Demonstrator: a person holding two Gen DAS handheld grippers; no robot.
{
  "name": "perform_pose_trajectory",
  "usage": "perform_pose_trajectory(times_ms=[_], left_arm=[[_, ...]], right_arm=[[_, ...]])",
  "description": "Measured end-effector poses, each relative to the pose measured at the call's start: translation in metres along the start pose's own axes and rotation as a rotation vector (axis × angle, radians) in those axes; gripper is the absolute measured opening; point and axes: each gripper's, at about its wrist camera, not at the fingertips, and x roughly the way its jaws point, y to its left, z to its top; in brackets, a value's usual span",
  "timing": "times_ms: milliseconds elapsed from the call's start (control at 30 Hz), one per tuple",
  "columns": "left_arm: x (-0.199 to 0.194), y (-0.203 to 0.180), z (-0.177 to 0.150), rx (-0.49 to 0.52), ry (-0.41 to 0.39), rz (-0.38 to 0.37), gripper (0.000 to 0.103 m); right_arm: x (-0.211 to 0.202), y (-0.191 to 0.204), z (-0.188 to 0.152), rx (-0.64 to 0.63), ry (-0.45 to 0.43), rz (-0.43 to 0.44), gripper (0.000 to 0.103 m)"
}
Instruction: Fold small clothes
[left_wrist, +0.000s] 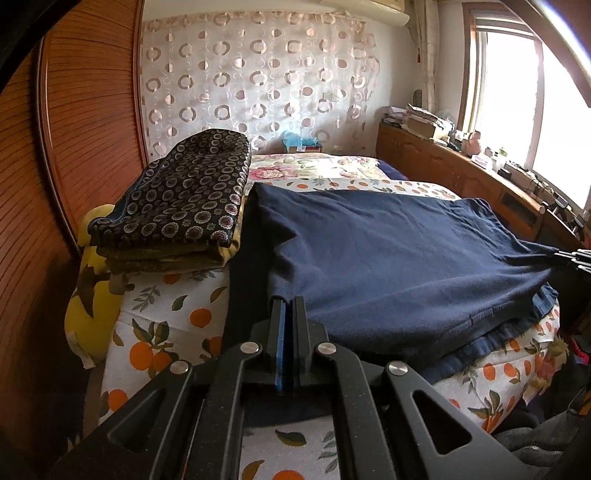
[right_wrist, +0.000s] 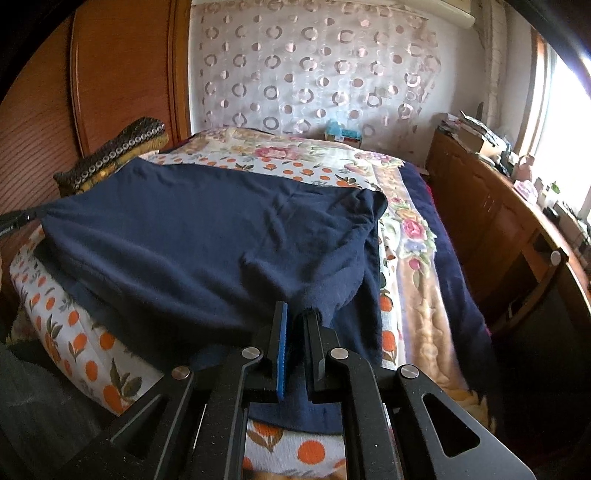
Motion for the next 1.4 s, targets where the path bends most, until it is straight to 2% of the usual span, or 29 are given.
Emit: perform_pose_trajectory(times_ms=[167, 200, 267, 300, 367, 400, 467, 500, 633, 867, 1033, 1400], left_arm=[[-0.008, 0.007, 0.0, -0.01, -0.016, 0.022, 0.003], [-0.008, 0.009, 0.001, -0.016, -0.015, 0.021, 0.003], [-0.006, 0.013, 0.001, -0.018, -0.007, 0.022, 0.006], [-0.004, 0.014, 0.001, -0.016, 0.003, 0.028, 0.011], [0.0, 0.016, 0.0, -0.021, 0.01, 0.026, 0.047], [0.002, 0.017, -0.001, -0.029, 0.014, 0.017, 0.051], [0.007, 0.018, -0.003, -0.034, 0.031, 0.0, 0.067], [0.01, 0.018, -0.005, -0.033, 0.039, 0.002, 0.069], [0.018, 0.018, -0.01, -0.025, 0.064, 0.022, 0.069], [0.033, 0.022, -0.014, -0.034, 0.105, 0.039, 0.069], [0.04, 0.027, -0.017, -0.037, 0.129, 0.037, 0.07], [0.045, 0.032, -0.023, -0.061, 0.159, 0.012, 0.069]], right_arm=[[-0.008, -0.007, -0.001, 0.001, -0.002, -0.035, 0.009], [-0.01, -0.009, -0.002, 0.007, -0.004, -0.047, 0.011], [-0.013, -0.014, -0.003, 0.029, -0.013, -0.06, 0.03], [-0.013, -0.015, -0.003, 0.042, -0.021, -0.062, 0.045], [-0.013, -0.015, -0.004, 0.06, -0.036, -0.051, 0.048], [-0.011, -0.013, -0.004, 0.063, -0.04, -0.045, 0.048], [-0.005, -0.006, -0.006, 0.061, -0.042, -0.032, 0.048], [-0.001, -0.002, -0.007, 0.056, -0.039, -0.022, 0.048], [0.018, 0.013, -0.01, 0.019, -0.011, 0.004, 0.049], [0.047, 0.033, -0.018, 0.031, 0.025, 0.083, 0.049], [0.068, 0.038, -0.019, 0.015, 0.056, 0.09, 0.049], [0.073, 0.029, -0.028, 0.049, 0.013, 0.097, 0.058]])
